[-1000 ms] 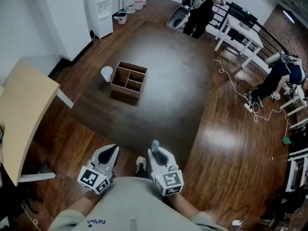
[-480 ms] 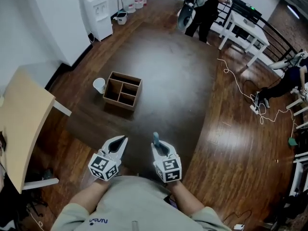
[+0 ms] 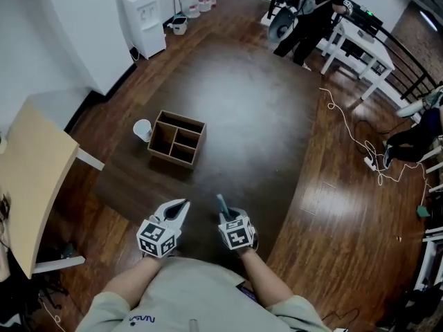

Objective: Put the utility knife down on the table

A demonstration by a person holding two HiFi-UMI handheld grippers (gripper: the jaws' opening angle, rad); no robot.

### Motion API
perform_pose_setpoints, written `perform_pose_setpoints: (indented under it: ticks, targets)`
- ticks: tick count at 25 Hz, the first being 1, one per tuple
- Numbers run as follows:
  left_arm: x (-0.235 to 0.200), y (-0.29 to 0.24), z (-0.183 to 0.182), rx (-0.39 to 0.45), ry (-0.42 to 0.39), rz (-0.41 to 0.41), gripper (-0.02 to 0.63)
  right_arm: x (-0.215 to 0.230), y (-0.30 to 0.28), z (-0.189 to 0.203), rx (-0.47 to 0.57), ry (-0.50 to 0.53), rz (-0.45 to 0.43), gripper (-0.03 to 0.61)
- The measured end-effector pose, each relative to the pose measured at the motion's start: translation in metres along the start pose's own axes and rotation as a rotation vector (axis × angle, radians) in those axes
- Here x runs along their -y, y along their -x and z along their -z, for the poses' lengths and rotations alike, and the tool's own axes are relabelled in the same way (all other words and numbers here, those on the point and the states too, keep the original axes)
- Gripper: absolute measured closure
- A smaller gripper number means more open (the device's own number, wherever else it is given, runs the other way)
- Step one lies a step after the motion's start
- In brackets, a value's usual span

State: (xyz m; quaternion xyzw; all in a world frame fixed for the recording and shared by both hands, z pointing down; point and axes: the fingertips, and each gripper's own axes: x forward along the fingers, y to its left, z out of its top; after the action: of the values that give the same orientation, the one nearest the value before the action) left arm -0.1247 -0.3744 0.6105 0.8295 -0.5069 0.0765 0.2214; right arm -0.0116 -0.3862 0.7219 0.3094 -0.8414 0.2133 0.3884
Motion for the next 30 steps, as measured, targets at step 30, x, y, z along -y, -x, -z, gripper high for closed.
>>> perform_pose_setpoints:
  ticks: [30]
  targets:
    - [0.013, 0.014, 0.012, 0.014, 0.021, 0.045, 0.612, 0.022, 0.039, 0.002, 0.042, -0.01, 0.128, 0.457]
